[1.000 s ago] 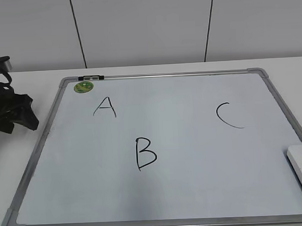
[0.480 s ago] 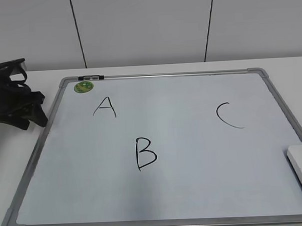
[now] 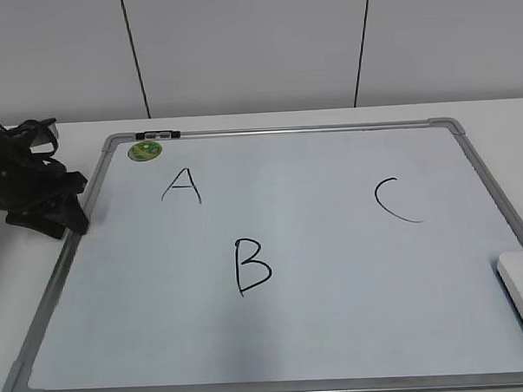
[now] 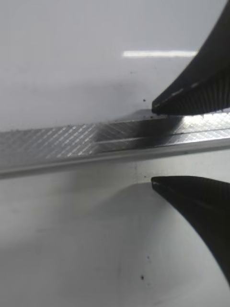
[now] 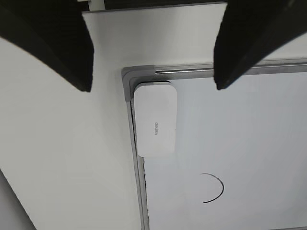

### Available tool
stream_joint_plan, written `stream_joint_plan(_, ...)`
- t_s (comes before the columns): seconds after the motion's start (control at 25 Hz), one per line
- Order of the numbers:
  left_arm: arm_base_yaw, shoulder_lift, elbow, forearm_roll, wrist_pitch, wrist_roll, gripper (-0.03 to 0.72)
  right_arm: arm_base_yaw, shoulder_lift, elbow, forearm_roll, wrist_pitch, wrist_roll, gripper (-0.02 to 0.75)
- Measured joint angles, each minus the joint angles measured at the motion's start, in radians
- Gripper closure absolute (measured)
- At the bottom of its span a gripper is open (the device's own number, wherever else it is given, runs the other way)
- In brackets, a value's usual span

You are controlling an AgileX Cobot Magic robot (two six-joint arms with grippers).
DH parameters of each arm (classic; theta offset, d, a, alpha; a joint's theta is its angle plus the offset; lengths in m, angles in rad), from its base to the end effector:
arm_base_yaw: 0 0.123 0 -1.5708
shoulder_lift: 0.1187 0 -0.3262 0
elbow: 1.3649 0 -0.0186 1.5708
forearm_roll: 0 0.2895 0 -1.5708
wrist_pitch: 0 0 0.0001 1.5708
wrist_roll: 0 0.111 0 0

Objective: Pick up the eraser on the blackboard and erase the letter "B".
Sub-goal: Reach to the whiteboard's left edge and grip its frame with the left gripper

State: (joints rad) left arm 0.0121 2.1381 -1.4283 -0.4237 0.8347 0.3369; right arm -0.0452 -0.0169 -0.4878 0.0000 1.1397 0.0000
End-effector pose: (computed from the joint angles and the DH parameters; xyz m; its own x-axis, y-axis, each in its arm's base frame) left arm 0.4697 -0.0282 0.1173 -0.9847 0.0289 -0.1718 0.0792 0.9526 -0.2937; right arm 0.0001 0.0000 0.2752 -0.5203 0.0235 -0.8537 0.0452 0.9990 0.0000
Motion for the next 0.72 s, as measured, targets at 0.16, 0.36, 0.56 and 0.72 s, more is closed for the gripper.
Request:
stream_joint_plan(0.16,0.0,0.012,0.0,-0.012,0.004,0.001,0.407,0.0,0.0,0.0,0.0,0.0,0.0,0.157)
stream_joint_plan(0.36,0.0,0.016,-0.018,-0.032,0.034,0.001,0.418,0.0,0.0,0.0,0.0,0.0,0.0,0.157)
stream_joint_plan(0.56,0.0,0.018,-0.03,-0.036,0.052,0.002,0.43,0.0,0.0,0.0,0.0,0.0,0.0,0.157)
stream_joint_plan(0.72,0.0,0.02,-0.03,-0.036,0.058,0.002,0.452,0.0,0.0,0.0,0.0,0.0,0.0,0.157)
